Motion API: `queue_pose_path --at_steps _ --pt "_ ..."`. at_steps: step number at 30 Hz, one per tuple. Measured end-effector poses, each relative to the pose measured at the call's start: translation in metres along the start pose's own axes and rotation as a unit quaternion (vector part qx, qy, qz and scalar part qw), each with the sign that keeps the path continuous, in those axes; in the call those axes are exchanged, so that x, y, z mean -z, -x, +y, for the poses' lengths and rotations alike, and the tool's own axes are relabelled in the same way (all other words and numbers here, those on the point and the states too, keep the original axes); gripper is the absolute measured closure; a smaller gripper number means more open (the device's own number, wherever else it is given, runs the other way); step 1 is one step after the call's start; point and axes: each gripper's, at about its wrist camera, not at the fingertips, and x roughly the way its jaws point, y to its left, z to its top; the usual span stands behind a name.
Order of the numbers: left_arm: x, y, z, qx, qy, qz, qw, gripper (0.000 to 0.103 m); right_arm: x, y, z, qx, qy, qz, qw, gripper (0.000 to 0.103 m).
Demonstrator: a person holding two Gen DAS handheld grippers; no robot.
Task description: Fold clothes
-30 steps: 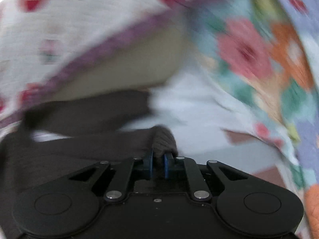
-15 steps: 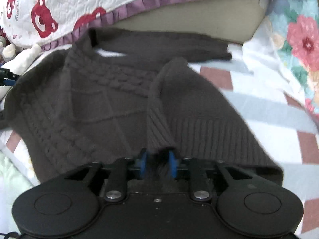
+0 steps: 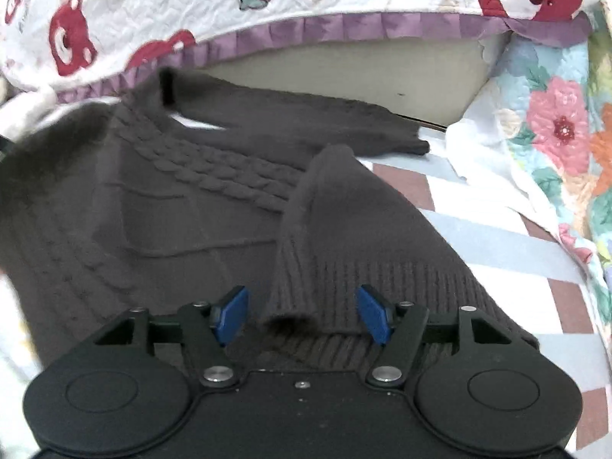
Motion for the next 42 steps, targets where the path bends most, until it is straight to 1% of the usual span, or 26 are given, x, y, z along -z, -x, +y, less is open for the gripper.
queue_pose_path --at_steps 1,2,3,4,6,8,9,11,12,13,15,17,18,19,20,22,23,24,26,27,29,32,34,36,39,42 --pt "0.0 0.0 0.0 0.001 0.001 0.0 1.0 0.027 -0.001 -0.006 0.004 0.015 0.011 0.007 1.0 0.039" --pt "0.0 -0.001 -0.001 -0.003 0.0 0.0 1.0 0.027 -0.003 -0.01 0.004 0.028 0.024 0.004 0.999 0.048" --pt "0.0 0.001 0.0 -0.008 0.001 -0.001 1.0 0.027 -0.005 -0.012 0.003 0.04 0.038 -0.003 0.998 0.089" --pt "0.001 0.005 0.001 -0.01 0.002 -0.004 0.9999 0.027 -0.013 -0.013 -0.003 0.051 0.049 -0.004 0.997 0.093" --pt "0.001 0.014 0.006 -0.008 0.008 -0.011 0.9999 0.027 -0.036 -0.005 -0.025 0.086 0.063 -0.027 0.994 0.093" --pt "0.001 0.02 0.014 -0.009 0.022 -0.02 0.9995 0.027 -0.07 0.003 -0.063 0.153 0.073 -0.056 0.984 0.094" --pt "0.001 0.023 0.018 -0.009 0.03 -0.022 0.9993 0.027 -0.088 0.005 -0.088 0.191 0.066 -0.062 0.977 0.094" --pt "0.005 0.026 0.025 -0.003 0.046 -0.017 0.9988 0.027 -0.118 0.005 -0.146 0.229 0.007 -0.053 0.972 0.094" --pt "0.008 0.027 0.027 0.001 0.053 -0.013 0.9985 0.027 -0.126 0.003 -0.165 0.246 -0.014 -0.046 0.968 0.094" --pt "0.01 0.028 0.029 0.004 0.057 -0.009 0.9983 0.027 -0.131 -0.002 -0.175 0.268 -0.016 -0.034 0.963 0.094" --pt "0.014 0.028 0.028 0.004 0.05 0.001 0.9987 0.027 -0.131 -0.01 -0.185 0.299 -0.017 -0.026 0.954 0.093" --pt "0.015 0.025 0.028 0.003 0.048 0.007 0.9988 0.027 -0.127 -0.024 -0.189 0.289 -0.054 0.005 0.956 0.081" --pt "0.014 0.023 0.028 0.004 0.05 0.009 0.9987 0.027 -0.124 -0.032 -0.191 0.282 -0.074 0.022 0.956 0.065" --pt "0.014 0.022 0.029 0.003 0.052 0.011 0.9986 0.027 -0.121 -0.038 -0.186 0.281 -0.081 0.034 0.956 0.061" --pt "0.014 0.02 0.03 0.001 0.052 0.011 0.9986 0.027 -0.117 -0.04 -0.175 0.287 -0.074 0.034 0.955 0.059" --pt "0.013 0.018 0.033 -0.007 0.049 0.01 0.9987 0.027 -0.108 -0.037 -0.143 0.27 -0.043 0.016 0.962 0.043" --pt "0.013 0.018 0.034 -0.011 0.047 0.01 0.9988 0.027 -0.104 -0.035 -0.127 0.26 -0.027 0.007 0.965 0.043" --pt "0.014 0.018 0.036 -0.014 0.044 0.009 0.9989 0.027 -0.1 -0.031 -0.11 0.232 -0.015 -0.003 0.973 0.043" --pt "0.016 0.018 0.037 -0.025 0.036 0.01 0.999 0.027 -0.096 -0.022 -0.079 0.154 0.002 -0.017 0.988 0.043" --pt "0.017 0.018 0.036 -0.029 0.03 0.01 0.9991 0.027 -0.094 -0.018 -0.063 0.112 0.01 -0.024 0.993 0.043" --pt "0.021 0.02 0.033 -0.032 0.012 0.013 0.9993 0.027 -0.094 -0.01 -0.026 0.032 0.039 -0.034 0.998 0.043" --pt "0.028 0.018 0.025 -0.023 -0.017 0.031 0.9991 0.027 -0.098 -0.003 0.028 -0.065 0.076 -0.033 0.994 0.043" --pt "0.035 0.016 0.022 -0.028 -0.032 0.04 0.9983 0.027 -0.103 0.0 0.06 -0.117 0.081 -0.028 0.989 0.043" --pt "0.039 0.016 0.024 -0.03 -0.037 0.037 0.9982 0.027 -0.102 0.003 0.085 -0.16 0.083 -0.027 0.983 0.043" --pt "0.042 0.016 0.03 -0.026 -0.038 0.028 0.9985 0.027 -0.096 0.007 0.12 -0.214 0.095 -0.027 0.972 0.043" --pt "0.044 0.014 0.036 -0.011 -0.03 0.028 0.9991 0.024 -0.087 0.005 0.147 -0.243 0.119 -0.02 0.962 0.043"
